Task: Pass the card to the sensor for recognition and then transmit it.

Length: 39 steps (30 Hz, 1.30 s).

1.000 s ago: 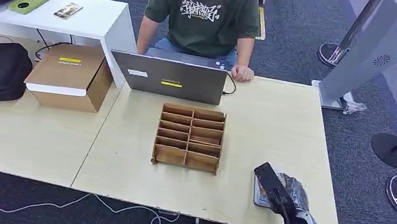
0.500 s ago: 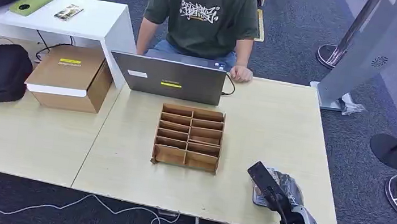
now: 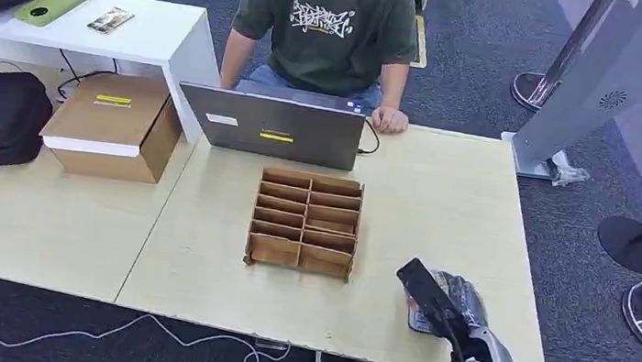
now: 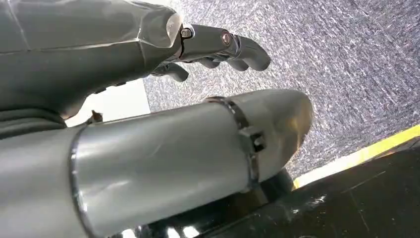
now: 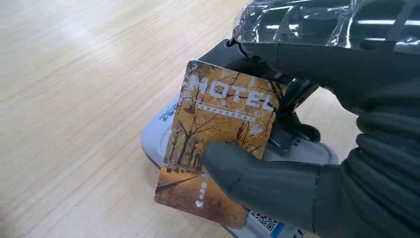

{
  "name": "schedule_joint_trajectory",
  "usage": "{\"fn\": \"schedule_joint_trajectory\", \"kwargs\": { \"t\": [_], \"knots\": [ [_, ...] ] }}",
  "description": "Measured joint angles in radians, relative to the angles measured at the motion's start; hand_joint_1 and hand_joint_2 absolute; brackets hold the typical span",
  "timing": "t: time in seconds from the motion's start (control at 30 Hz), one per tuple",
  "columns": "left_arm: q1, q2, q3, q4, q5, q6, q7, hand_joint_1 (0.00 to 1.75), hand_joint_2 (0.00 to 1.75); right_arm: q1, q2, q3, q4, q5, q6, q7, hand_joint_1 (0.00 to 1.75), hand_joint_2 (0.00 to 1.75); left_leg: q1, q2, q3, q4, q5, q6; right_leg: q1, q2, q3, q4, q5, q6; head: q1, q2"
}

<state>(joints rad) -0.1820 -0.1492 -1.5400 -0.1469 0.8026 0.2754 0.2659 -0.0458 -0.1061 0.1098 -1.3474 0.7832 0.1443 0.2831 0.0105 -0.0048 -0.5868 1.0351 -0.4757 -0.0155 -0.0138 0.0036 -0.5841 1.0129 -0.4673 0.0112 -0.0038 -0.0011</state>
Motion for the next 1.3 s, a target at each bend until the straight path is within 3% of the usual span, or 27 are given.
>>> {"fn": "schedule_joint_trajectory", "kwargs": {
  "t": [0.13, 0.2, 0.37, 0.43, 0.6, 0.67, 0.87, 0.93, 0.97, 1.03, 1.1, 1.2, 1.3],
  "knots": [
    [0.001, 0.000, 0.000, 0.000, 0.005, 0.000, -0.001, 0.00, 0.00, -0.010, 0.001, 0.016, 0.005, 0.004, -0.046, -0.026, 1.75, 1.75, 0.000, -0.002, -0.001, 0.000, 0.000, 0.000, 0.000, -0.002, 0.000, 0.000, 0.000, 0.000, 0.000, 0.000],
    [0.003, 0.000, 0.000, 0.000, 0.006, 0.000, -0.005, 0.00, 0.00, -0.010, 0.002, 0.017, 0.004, 0.007, -0.094, -0.056, 1.75, 1.75, 0.000, -0.004, -0.003, 0.000, 0.001, 0.000, 0.000, -0.004, -0.001, 0.000, 0.000, 0.000, 0.000, 0.000],
    [0.005, -0.001, 0.000, 0.000, 0.008, 0.000, -0.018, 0.00, 0.00, -0.013, 0.015, 0.017, -0.036, 0.041, -0.247, -0.137, 1.54, 1.75, 0.000, -0.004, -0.003, 0.000, 0.001, 0.000, 0.000, -0.003, -0.001, 0.000, 0.000, 0.000, 0.000, 0.000],
    [0.005, -0.001, 0.000, 0.000, 0.008, 0.000, -0.019, 0.00, 0.00, -0.018, 0.019, 0.017, -0.052, 0.074, -0.312, -0.146, 1.61, 1.75, 0.000, -0.003, -0.003, 0.000, 0.001, 0.000, 0.000, -0.003, -0.002, 0.000, 0.000, 0.000, 0.000, 0.000],
    [0.004, -0.003, 0.000, 0.000, -0.003, -0.003, -0.030, 0.00, 0.00, -0.016, 0.031, 0.016, -0.098, 0.252, -0.519, -0.146, 1.68, 1.75, 0.000, -0.003, -0.003, 0.000, 0.001, 0.000, 0.000, -0.003, -0.002, 0.000, -0.001, 0.000, 0.000, 0.000],
    [0.003, -0.005, 0.000, 0.000, -0.012, -0.010, -0.032, 0.00, 0.00, -0.012, 0.037, 0.015, -0.116, 0.348, -0.571, -0.131, 1.75, 1.75, 0.000, -0.003, -0.003, 0.000, 0.001, 0.000, 0.000, -0.003, -0.003, 0.000, -0.001, 0.000, 0.000, 0.000],
    [0.002, -0.008, 0.000, 0.000, -0.044, -0.026, -0.035, 0.00, 0.00, 0.019, 0.054, 0.008, -0.162, 0.706, -0.713, -0.080, 1.75, 1.75, 0.000, -0.003, -0.003, 0.000, 0.000, 0.000, 0.000, -0.003, -0.003, 0.000, -0.001, 0.000, 0.000, 0.000],
    [0.001, -0.008, 0.000, 0.000, -0.051, -0.035, -0.035, 0.00, 0.00, 0.023, 0.048, 0.004, -0.166, 0.771, -0.744, -0.042, 1.75, 1.75, 0.000, -0.003, -0.003, 0.000, 0.000, 0.000, 0.000, -0.002, -0.003, 0.000, -0.001, 0.000, 0.000, 0.000],
    [0.000, -0.009, 0.000, 0.000, -0.056, -0.036, -0.035, 0.00, 0.00, 0.022, 0.029, 0.008, -0.167, 0.779, -0.758, 0.003, 1.75, 1.75, 0.000, -0.003, -0.003, 0.000, 0.000, 0.000, -0.001, -0.003, -0.003, 0.000, -0.001, 0.000, 0.000, 0.000],
    [-0.002, -0.010, 0.000, 0.000, -0.064, -0.042, -0.035, 0.00, 0.00, 0.003, -0.058, 0.041, -0.171, 0.789, -0.758, 0.159, 1.75, 1.75, -0.001, -0.005, -0.006, 0.000, 0.001, 0.000, -0.001, -0.005, -0.002, 0.000, -0.001, 0.001, 0.001, 0.000],
    [-0.002, -0.010, 0.000, 0.000, -0.072, -0.047, -0.035, 0.00, 0.00, -0.065, -0.186, 0.132, -0.178, 0.790, -0.711, 0.351, 1.75, 1.75, -0.002, -0.003, -0.007, 0.000, 0.000, 0.001, -0.003, -0.002, -0.005, 0.000, 0.002, 0.003, 0.001, 0.000],
    [-0.012, -0.010, 0.000, 0.000, -0.076, -0.053, -0.035, 0.00, 0.00, -0.170, -0.349, 0.277, -0.194, 0.791, -0.652, 0.404, 1.75, 1.75, -0.003, 0.001, -0.006, 0.002, 0.001, 0.002, -0.004, 0.002, -0.005, 0.000, 0.004, 0.004, 0.000, 0.000],
    [-0.015, -0.010, 0.000, 0.000, -0.074, -0.055, -0.034, 0.00, 0.00, -0.242, -0.427, 0.369, -0.195, 0.790, -0.638, 0.412, 1.75, 1.75, -0.003, -0.001, -0.007, 0.002, 0.002, 0.004, -0.004, -0.001, -0.006, 0.000, 0.004, 0.004, 0.000, 0.000]
  ]
}}
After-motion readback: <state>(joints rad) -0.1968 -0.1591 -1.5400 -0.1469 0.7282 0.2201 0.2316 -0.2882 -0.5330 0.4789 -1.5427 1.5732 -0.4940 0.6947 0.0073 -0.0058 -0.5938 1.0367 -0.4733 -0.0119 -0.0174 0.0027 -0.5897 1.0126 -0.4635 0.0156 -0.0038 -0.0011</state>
